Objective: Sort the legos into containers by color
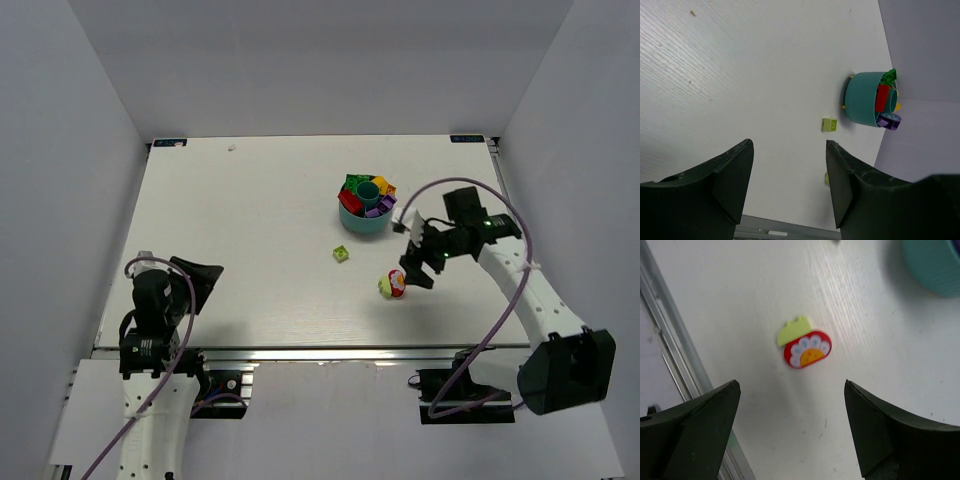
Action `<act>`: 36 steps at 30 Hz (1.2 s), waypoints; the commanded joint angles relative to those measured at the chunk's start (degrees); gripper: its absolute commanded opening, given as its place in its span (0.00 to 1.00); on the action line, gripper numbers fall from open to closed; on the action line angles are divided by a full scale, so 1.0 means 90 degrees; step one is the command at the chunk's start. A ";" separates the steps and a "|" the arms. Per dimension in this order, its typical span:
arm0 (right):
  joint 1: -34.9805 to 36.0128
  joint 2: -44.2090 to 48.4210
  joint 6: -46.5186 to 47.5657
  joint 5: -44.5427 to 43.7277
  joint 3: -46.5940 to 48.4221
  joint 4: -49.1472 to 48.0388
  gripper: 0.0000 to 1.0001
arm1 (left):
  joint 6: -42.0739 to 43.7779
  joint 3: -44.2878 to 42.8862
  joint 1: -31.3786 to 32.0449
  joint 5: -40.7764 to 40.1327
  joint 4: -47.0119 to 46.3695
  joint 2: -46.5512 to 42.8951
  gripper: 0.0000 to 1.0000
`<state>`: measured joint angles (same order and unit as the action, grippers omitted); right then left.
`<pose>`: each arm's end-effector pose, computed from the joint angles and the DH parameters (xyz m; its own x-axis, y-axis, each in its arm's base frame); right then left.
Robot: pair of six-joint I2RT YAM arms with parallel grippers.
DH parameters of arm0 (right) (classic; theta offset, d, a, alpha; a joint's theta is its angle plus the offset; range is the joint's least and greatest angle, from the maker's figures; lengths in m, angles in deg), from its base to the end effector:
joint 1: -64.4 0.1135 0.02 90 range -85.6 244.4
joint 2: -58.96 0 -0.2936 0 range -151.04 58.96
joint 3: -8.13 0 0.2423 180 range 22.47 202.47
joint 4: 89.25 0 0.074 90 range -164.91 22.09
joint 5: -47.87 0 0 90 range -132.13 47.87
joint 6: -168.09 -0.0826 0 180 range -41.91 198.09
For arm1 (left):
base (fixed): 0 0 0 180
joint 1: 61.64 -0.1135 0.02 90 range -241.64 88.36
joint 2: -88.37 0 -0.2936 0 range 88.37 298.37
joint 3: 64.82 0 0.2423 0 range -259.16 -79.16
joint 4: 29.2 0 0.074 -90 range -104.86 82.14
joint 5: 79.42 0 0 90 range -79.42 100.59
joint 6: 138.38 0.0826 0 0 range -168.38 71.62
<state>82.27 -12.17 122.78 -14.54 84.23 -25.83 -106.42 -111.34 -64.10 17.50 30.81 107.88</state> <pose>0.2200 0.1111 0.2869 -0.2231 -0.7268 -0.6496 -0.9277 0.3629 -0.0874 0.0903 -0.0061 0.2366 -0.3375 -0.8575 -0.3883 -0.4308 0.5074 -0.7463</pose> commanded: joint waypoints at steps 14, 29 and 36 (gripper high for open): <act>-0.1429 -0.0054 0.4804 0.1593 -0.1276 0.0456 0.89 | 0.0180 0.0217 -0.0030 0.0833 -0.0397 -0.0038 0.69; -0.0501 -0.1119 0.3521 0.1133 -0.1238 -0.0961 0.90 | -0.0094 0.0383 -0.0029 0.0735 -0.0270 -0.0224 0.69; -0.0316 -0.1588 0.3375 0.0870 -0.1002 -0.0931 0.89 | -0.0074 0.0441 -0.0020 0.0745 -0.0396 -0.0068 0.69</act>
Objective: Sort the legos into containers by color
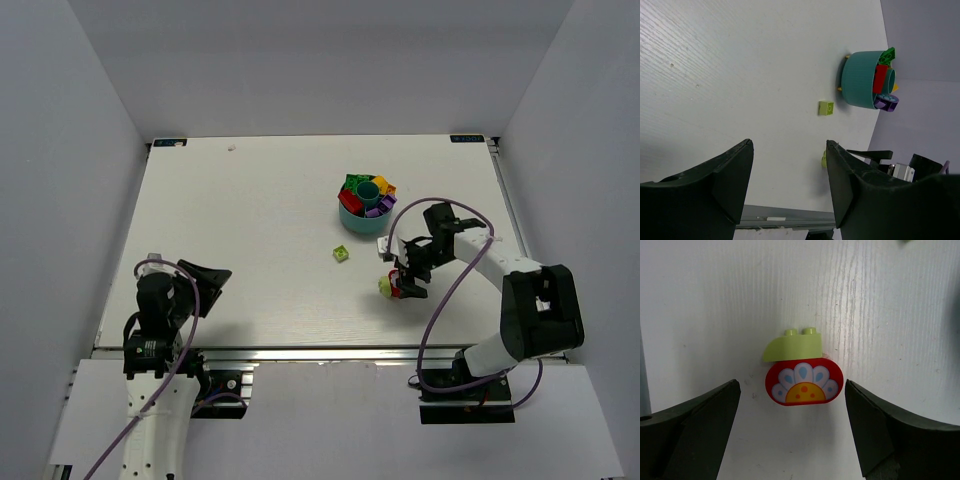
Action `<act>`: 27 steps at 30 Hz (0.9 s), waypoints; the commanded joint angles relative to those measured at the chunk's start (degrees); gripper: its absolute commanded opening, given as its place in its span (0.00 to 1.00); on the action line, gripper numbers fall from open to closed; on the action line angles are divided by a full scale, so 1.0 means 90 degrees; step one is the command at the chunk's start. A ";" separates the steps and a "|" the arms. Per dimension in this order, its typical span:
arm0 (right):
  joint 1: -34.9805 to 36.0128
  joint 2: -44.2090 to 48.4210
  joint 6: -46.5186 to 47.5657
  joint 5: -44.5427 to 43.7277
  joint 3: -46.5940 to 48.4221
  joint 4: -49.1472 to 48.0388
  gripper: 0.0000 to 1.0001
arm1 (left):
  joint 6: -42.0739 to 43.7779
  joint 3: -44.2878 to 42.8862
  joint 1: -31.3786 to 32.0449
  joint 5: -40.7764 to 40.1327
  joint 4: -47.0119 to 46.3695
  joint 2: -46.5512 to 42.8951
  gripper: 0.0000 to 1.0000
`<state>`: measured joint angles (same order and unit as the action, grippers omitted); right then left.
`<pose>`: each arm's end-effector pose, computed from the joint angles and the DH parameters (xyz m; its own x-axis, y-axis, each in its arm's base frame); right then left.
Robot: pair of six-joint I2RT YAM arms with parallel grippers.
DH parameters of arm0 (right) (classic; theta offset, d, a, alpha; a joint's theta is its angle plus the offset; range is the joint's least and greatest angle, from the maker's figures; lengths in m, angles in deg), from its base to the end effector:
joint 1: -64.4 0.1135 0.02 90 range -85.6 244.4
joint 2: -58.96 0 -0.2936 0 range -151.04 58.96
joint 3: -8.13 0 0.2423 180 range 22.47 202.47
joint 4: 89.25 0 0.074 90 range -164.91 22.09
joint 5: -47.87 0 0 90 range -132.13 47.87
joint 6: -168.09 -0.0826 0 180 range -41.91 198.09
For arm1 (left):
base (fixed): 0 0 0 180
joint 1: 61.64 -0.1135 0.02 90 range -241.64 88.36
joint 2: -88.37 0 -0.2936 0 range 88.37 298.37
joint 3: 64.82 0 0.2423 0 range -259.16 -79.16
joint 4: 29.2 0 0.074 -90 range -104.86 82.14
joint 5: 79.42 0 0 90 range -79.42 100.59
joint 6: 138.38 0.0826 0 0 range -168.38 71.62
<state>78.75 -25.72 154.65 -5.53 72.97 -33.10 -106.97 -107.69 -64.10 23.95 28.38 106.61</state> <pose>0.2345 0.1108 0.1875 0.1111 -0.7776 -0.6189 -0.9930 -0.0614 -0.1010 0.0917 -0.0152 0.2224 -0.4130 -0.8488 -0.3300 -0.3845 0.4910 -0.7817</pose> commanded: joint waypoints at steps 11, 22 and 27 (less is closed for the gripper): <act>0.0447 -0.0424 -0.0527 -0.0638 0.0180 -0.0621 0.89 | -0.0004 0.0201 -0.0020 0.0360 -0.0566 0.0346 0.69; 0.0505 -0.0581 -0.0673 -0.0863 0.0151 -0.0679 0.69 | -0.0385 0.0709 -0.0020 0.2127 -0.3054 0.0824 0.69; 0.0564 -0.0639 -0.0791 -0.1000 0.0082 -0.0865 0.75 | -0.0453 0.0690 -0.0010 0.2518 -0.3535 0.1205 0.69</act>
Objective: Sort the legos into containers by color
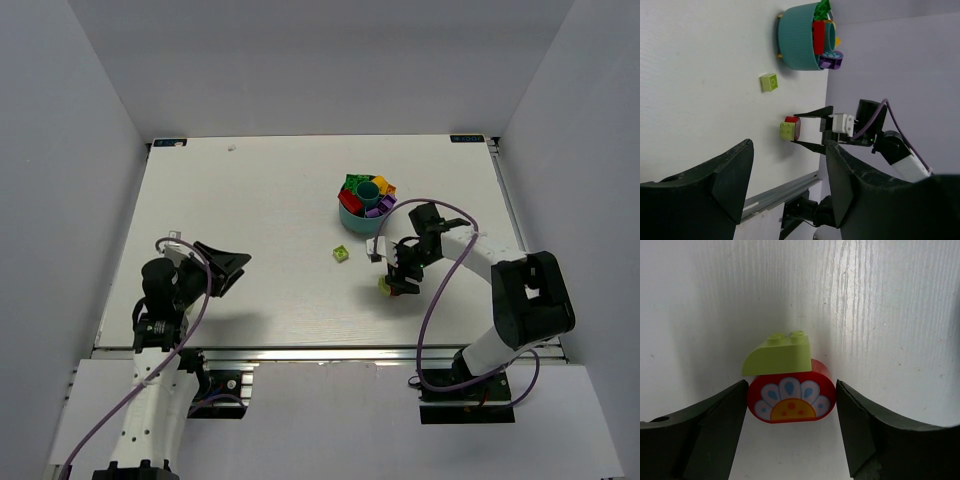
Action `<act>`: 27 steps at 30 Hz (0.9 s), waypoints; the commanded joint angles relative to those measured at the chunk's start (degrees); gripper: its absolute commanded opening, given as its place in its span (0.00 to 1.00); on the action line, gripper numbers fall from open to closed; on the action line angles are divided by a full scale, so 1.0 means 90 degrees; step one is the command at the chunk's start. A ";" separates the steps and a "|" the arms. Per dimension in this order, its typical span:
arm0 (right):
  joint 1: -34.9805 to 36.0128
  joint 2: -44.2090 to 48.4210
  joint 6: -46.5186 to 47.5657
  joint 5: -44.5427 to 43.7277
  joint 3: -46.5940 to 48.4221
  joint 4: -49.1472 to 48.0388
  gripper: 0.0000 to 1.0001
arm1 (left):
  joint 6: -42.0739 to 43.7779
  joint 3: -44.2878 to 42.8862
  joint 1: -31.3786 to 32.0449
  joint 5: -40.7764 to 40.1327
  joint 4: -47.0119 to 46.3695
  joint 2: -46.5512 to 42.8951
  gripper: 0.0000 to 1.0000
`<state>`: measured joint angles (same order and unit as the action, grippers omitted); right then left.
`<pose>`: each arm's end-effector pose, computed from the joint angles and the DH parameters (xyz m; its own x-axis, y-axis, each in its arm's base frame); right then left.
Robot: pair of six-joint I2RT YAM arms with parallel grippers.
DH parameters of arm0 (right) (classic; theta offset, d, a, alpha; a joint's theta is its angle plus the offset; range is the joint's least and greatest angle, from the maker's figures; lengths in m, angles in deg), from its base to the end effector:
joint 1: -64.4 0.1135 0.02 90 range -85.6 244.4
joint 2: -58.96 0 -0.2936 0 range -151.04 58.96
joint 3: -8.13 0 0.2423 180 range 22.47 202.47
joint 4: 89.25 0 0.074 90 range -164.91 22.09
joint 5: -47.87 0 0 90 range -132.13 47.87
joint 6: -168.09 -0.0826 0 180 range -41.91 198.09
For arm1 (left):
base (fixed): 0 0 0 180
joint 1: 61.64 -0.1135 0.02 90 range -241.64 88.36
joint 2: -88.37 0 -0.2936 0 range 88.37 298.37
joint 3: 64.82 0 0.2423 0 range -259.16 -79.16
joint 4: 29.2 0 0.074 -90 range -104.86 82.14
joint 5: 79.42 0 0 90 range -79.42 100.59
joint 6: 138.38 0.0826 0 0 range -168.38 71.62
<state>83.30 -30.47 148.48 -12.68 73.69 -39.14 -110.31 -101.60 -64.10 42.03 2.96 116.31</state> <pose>0.2507 0.1288 0.1688 0.0814 -0.8391 -0.5378 -0.9943 -0.0315 -0.1014 0.1344 -0.0374 0.2311 -0.5762 -0.7782 -0.2499 -0.1410 0.3957 -0.9075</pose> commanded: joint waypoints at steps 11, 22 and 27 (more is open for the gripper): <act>0.0078 -0.0035 -0.0233 -0.0031 0.0245 -0.0010 0.35 | -0.0657 0.0266 0.0448 0.0354 -0.1628 0.0235 0.69; 0.0644 0.0795 -0.1872 0.1249 0.1525 0.0079 0.02 | -0.0268 -0.0494 0.3338 -0.1139 -0.2624 0.2391 0.69; 0.1180 0.1020 -0.2372 0.1376 0.1691 -0.0019 0.01 | 0.0035 -0.0992 0.3828 -0.1286 -0.3005 0.3357 0.69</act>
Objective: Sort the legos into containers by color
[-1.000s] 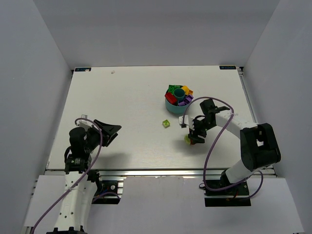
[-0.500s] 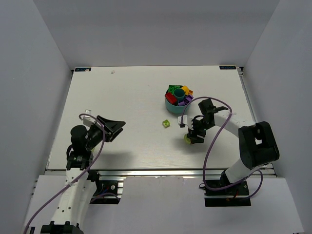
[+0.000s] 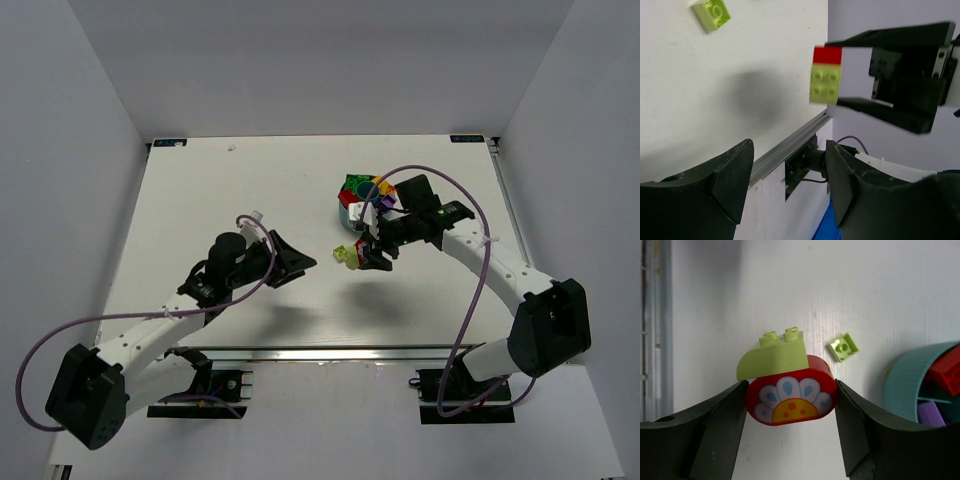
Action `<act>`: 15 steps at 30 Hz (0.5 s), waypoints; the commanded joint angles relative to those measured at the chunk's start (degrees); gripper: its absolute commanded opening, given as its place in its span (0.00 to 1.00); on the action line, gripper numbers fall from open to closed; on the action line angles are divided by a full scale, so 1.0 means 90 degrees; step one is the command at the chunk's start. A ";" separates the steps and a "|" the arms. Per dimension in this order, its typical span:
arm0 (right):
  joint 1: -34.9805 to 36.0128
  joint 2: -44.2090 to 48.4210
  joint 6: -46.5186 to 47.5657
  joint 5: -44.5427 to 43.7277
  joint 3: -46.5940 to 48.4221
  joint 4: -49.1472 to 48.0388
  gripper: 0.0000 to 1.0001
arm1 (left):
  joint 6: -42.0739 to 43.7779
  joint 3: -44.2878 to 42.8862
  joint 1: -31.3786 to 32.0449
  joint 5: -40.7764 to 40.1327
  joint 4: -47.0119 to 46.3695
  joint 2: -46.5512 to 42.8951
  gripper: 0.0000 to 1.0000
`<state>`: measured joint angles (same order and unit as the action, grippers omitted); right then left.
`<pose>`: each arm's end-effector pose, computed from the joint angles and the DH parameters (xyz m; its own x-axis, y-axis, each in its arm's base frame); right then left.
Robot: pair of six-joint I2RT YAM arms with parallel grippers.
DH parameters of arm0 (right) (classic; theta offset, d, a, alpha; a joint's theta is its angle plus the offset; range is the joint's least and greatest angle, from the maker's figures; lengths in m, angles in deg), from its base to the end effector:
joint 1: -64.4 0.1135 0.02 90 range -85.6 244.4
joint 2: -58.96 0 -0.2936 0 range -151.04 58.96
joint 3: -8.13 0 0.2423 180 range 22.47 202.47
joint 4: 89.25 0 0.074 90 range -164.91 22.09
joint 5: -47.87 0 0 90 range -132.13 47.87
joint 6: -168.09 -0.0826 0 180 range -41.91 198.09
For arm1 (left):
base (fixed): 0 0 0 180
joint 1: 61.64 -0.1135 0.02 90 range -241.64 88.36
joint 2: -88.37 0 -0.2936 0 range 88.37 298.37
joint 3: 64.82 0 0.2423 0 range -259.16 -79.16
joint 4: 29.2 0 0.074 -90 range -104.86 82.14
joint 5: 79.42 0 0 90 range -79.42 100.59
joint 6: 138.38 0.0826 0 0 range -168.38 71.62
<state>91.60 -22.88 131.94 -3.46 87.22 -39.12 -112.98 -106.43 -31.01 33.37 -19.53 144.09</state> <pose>0.2467 0.1848 0.2821 0.1406 -0.6366 -0.7583 -0.9810 0.0137 -0.1934 0.1790 -0.1432 0.2365 -0.8487 -0.4654 -0.2514 0.0189 0.4484 -0.8936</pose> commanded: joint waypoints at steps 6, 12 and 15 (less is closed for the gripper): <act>0.0600 0.0344 -0.0592 0.0234 0.0022 -0.0080 0.01 | 0.0527 -0.0935 0.0414 -0.0257 -0.0945 0.0829 0.69; 0.0845 0.0373 -0.0836 0.0185 -0.0027 -0.0392 0.01 | 0.0518 -0.1004 0.0600 -0.0139 -0.1073 0.1162 0.65; 0.0894 0.0295 -0.0875 0.0166 0.0042 -0.0441 0.01 | 0.0459 -0.0955 0.0659 -0.0159 -0.1112 0.1181 0.64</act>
<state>99.01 -21.22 125.71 -2.87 87.03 -40.69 -109.29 -113.86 -25.74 31.86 -27.40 155.09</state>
